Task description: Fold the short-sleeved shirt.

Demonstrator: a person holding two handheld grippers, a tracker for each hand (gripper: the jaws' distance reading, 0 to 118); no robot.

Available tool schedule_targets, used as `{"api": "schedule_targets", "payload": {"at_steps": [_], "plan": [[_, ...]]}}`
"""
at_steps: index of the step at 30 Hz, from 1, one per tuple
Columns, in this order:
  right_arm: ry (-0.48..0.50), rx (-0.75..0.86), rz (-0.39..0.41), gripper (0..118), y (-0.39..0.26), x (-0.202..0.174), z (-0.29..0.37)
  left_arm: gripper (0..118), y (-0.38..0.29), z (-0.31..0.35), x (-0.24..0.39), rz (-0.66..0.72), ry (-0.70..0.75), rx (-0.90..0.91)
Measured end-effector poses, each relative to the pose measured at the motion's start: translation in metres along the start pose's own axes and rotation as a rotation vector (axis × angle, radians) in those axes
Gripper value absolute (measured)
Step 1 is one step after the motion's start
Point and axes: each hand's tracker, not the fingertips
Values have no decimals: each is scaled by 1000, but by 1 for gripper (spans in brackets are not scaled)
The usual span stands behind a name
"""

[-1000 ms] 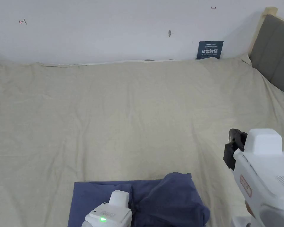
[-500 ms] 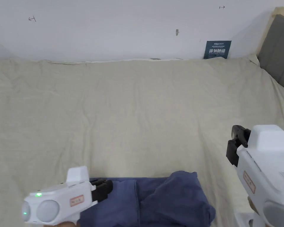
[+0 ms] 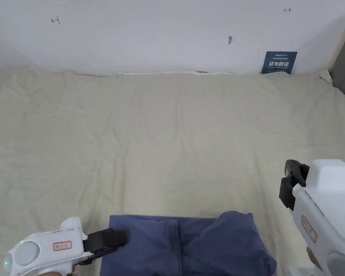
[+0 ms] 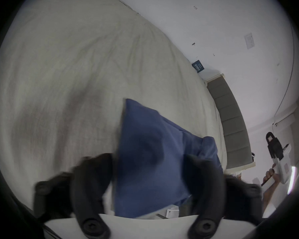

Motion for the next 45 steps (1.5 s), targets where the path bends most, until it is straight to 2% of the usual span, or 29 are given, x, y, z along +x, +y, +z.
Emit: {"api": "schedule_targets", "payload": {"at_steps": [1, 2, 5, 7, 8, 12, 18, 23, 29, 34, 39, 45], "plan": [[-1, -3, 0, 1, -1, 0, 0, 63, 0, -5, -4, -5, 24, 6], [-3, -7, 0, 1, -1, 1, 0, 52, -5, -9, 5, -11, 46, 1], [-12, -17, 2, 1, -3, 3, -2, 40, -7, -13, 4, -47, 37, 6], [-18, -19, 0, 1, -4, 5, -2, 18, -21, -6, 30, -50, 46, 5], [-19, -21, -2, 1, -4, 6, -2, 13, -22, -8, 30, -54, 49, 4], [-18, -23, -6, 1, -2, 8, -1, 10, -20, 2, 36, -80, 85, 53], [-7, -2, -5, 1, 4, 7, 0, 9, -19, 52, 62, -137, 144, 127], [30, 14, -6, 1, 7, 2, 2, 9, -9, 98, 38, -126, 243, 183], [63, 22, -6, 1, 7, -3, 0, 9, -12, 119, 73, -197, 293, 187], [67, 30, -10, 1, 6, -2, 6, 9, -15, 86, 150, -339, 227, 140], [45, 34, -31, 1, 4, 10, 11, 9, -31, 29, 212, -386, 142, 7], [9, 33, -39, 1, 1, 28, 17, 9, -65, -51, 262, -482, 176, -122]]}}
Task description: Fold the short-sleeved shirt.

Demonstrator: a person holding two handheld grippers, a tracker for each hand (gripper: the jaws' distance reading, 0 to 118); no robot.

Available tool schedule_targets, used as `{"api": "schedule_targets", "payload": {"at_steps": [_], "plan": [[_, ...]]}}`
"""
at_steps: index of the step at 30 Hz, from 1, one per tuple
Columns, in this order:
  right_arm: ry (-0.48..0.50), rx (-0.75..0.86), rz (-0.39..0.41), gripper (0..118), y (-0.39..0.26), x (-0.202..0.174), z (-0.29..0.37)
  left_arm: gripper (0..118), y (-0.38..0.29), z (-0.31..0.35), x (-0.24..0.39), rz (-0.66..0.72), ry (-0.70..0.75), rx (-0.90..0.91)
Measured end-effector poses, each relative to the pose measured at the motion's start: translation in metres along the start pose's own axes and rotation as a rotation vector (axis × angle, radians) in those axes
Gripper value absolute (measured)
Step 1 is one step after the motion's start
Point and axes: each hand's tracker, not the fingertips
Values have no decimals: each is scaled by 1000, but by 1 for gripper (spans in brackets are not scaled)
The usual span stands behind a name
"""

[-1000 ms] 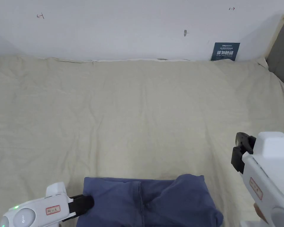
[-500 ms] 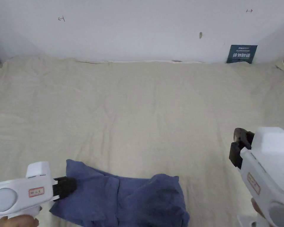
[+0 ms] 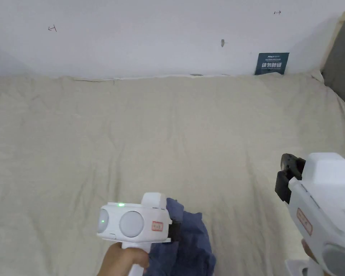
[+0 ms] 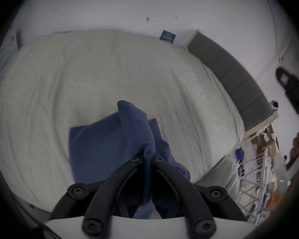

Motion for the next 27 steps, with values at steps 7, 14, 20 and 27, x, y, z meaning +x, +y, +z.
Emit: {"api": "schedule_targets", "payload": {"at_steps": [7, 14, 20, 27], "plan": [[-37, -10, -15, 1, -4, 19, 3, 16, -10, -68, 22, -43, 72, -67], [-53, -8, -21, 1, -5, 27, 7, 114, -12, -26, 27, -23, -69, 83], [-44, 6, -22, 1, -1, 24, 10, 113, -6, 41, 13, 2, 22, 372], [-29, 16, -29, 1, 0, 18, 10, 8, -24, 49, -26, 3, 197, 519]]}}
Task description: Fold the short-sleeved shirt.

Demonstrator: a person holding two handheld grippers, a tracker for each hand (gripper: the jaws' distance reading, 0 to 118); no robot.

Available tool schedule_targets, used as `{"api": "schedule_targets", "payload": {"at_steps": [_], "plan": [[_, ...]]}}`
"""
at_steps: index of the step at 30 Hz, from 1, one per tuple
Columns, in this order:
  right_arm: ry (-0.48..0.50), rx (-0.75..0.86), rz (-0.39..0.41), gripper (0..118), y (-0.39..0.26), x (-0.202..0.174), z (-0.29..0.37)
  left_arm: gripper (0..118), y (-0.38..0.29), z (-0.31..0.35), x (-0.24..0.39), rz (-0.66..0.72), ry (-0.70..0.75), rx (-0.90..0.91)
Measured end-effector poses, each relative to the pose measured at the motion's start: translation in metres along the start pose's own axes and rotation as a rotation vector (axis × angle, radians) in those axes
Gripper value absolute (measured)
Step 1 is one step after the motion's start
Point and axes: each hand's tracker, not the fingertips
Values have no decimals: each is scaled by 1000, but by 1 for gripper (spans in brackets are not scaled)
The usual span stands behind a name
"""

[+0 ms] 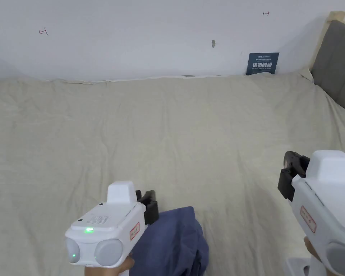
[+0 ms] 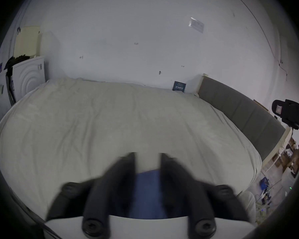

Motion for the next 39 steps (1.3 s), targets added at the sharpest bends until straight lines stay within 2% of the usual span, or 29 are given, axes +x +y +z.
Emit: {"api": "schedule_targets", "payload": {"at_steps": [1, 4, 7, 17, 22, 24, 31, 35, 39], "plan": [[3, 0, -1, 1, -1, -1, 0, 1, -4, -3, -5, 32, -11, -18], [13, -5, 0, 1, -2, -3, -1, 1, -17, -4, -6, 72, -50, -45], [18, -11, 2, 1, -4, -3, -3, 1, -39, -13, 9, -26, -17, -83], [-11, -31, -11, 1, -10, 13, -3, 1, -94, -62, 79, -216, -99, -212], [-37, -46, -18, 1, -14, 24, -5, 1, -126, -97, 106, -369, -92, -348], [-40, -53, -20, 1, -16, 26, -5, 0, -131, -93, 109, -426, -78, -236], [-34, -59, -31, 1, -17, 24, -2, 0, -106, -85, 102, -311, -90, -268], [-18, -34, -24, 1, -10, 16, 3, 0, -64, -47, 94, -229, -129, -100], [0, -3, -17, 1, -1, 5, 8, 0, -13, -4, 85, -237, -130, 47]]}}
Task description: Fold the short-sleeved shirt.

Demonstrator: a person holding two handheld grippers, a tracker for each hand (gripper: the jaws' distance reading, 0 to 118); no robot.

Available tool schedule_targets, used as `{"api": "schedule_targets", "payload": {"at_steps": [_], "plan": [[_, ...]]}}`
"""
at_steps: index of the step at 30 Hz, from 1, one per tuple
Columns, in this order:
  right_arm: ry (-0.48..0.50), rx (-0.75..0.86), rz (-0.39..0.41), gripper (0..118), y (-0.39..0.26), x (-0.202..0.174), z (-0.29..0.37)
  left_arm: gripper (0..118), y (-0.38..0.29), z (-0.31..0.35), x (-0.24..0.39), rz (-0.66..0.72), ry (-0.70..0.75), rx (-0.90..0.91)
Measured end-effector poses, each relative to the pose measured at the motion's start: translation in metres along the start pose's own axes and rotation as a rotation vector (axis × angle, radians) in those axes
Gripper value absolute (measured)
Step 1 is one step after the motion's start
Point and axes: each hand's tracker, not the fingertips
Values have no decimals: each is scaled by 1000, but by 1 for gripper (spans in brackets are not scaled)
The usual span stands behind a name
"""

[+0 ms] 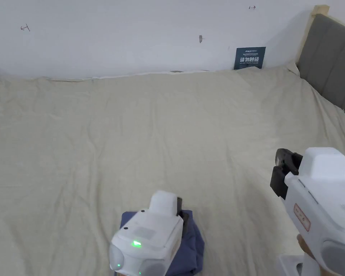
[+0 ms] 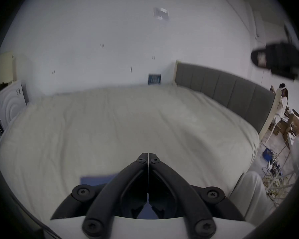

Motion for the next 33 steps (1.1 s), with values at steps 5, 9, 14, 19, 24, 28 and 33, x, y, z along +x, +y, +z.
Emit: {"api": "schedule_targets", "payload": {"at_steps": [5, 9, 14, 19, 24, 28, 33], "plan": [[18, 44, 5, 1, 11, -20, 5, 0, 54, 45, -30, -18, 73, 147], [28, 76, 11, 1, 18, -35, 9, 0, 80, 70, -61, -22, 149, 229], [36, 123, 26, 1, 26, -52, 14, 0, 93, 94, -104, -27, 267, 308], [39, 156, 46, 1, 31, -66, 17, 0, 93, 114, -136, -3, 324, 347], [49, 173, 58, 1, 34, -75, 19, 0, 80, 121, -163, -4, 382, 347], [56, 176, 67, 1, 35, -80, 18, 0, 73, 125, -173, 17, 409, 339], [67, 172, 73, 1, 35, -83, 15, 0, 73, 125, -174, 17, 421, 334]]}}
